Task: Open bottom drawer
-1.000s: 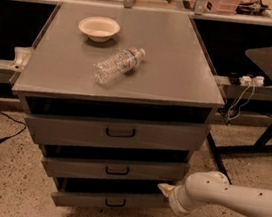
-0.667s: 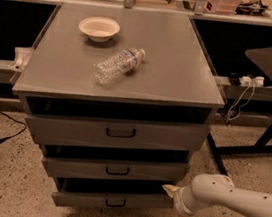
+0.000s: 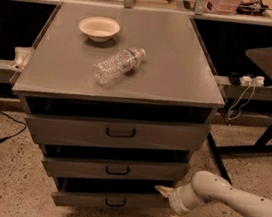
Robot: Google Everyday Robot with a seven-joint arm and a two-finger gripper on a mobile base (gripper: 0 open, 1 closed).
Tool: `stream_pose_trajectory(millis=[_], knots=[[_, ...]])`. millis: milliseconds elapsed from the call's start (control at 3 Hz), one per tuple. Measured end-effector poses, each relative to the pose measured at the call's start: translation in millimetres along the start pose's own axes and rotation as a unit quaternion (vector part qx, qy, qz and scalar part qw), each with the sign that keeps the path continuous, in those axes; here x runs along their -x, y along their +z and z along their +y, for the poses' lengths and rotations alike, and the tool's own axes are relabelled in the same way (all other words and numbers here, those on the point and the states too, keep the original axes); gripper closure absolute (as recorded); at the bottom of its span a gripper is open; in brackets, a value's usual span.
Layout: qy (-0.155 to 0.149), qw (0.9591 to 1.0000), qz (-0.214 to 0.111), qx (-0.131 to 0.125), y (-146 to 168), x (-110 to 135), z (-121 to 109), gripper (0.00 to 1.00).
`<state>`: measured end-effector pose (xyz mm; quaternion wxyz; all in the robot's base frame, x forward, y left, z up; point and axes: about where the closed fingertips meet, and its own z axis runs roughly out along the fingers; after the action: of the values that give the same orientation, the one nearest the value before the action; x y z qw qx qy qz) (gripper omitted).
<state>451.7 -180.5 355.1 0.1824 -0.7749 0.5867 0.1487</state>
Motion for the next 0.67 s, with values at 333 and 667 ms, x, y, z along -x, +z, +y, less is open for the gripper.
stream_pose_trajectory(millis=[333, 667], knots=[[-0.008, 0.9984, -0.055, 0.009, 55.3, -4.2, -15.8, 0.0], [-0.003, 0.9973, -0.073, 0.009, 96.4, -11.3, -25.9, 0.0]])
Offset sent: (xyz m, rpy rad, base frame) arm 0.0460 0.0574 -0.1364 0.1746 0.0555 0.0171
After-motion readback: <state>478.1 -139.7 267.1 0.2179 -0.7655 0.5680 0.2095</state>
